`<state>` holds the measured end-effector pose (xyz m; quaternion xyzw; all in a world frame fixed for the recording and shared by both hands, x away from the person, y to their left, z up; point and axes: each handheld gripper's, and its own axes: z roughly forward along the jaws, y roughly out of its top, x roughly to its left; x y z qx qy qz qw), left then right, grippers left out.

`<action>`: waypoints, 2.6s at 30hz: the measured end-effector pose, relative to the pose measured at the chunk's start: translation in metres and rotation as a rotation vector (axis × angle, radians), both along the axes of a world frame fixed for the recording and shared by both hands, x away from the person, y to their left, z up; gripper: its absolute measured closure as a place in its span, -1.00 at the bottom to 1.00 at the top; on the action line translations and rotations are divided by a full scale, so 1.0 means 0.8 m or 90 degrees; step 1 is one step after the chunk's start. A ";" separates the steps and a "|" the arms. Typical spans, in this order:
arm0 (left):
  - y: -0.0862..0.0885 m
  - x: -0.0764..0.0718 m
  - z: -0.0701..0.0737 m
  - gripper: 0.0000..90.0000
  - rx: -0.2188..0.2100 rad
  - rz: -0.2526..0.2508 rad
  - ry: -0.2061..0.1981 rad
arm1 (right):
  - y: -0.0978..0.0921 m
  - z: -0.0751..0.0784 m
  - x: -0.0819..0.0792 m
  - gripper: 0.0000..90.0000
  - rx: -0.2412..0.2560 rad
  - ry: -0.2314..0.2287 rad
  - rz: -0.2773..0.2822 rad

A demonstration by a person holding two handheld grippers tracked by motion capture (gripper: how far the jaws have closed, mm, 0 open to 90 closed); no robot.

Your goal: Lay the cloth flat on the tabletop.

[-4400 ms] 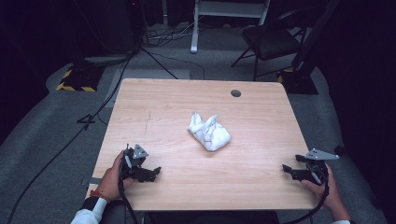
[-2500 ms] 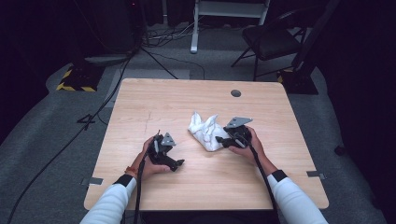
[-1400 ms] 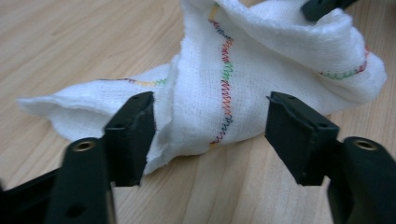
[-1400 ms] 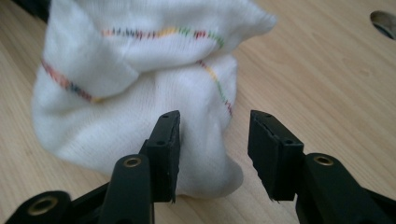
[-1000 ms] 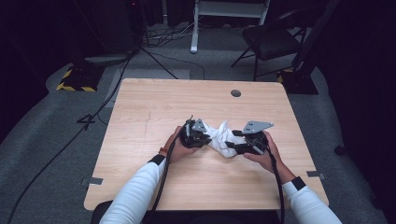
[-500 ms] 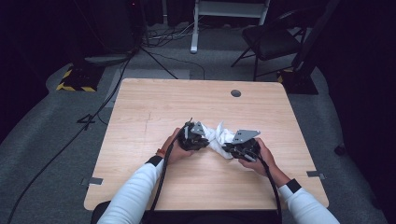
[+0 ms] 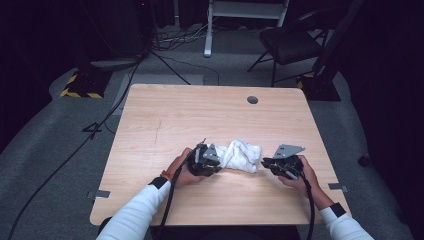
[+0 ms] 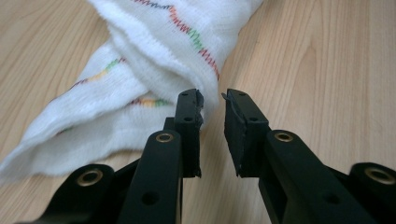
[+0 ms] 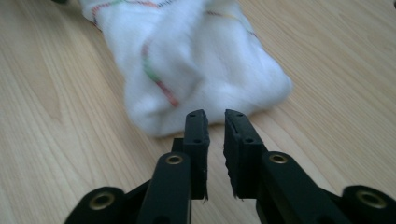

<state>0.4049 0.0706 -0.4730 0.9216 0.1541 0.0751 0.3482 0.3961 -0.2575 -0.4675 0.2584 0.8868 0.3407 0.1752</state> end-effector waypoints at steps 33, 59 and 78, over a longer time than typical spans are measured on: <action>0.030 0.090 -0.017 0.27 -0.028 0.088 0.021 | 0.055 0.026 0.008 0.91 0.071 -0.010 0.077; 0.090 0.045 0.000 0.96 -0.054 0.135 0.031 | -0.041 0.010 -0.043 0.96 0.014 0.006 0.078; 0.084 -0.015 0.013 -0.13 -0.060 0.157 0.017 | -0.063 0.028 -0.055 0.13 0.087 -0.010 0.000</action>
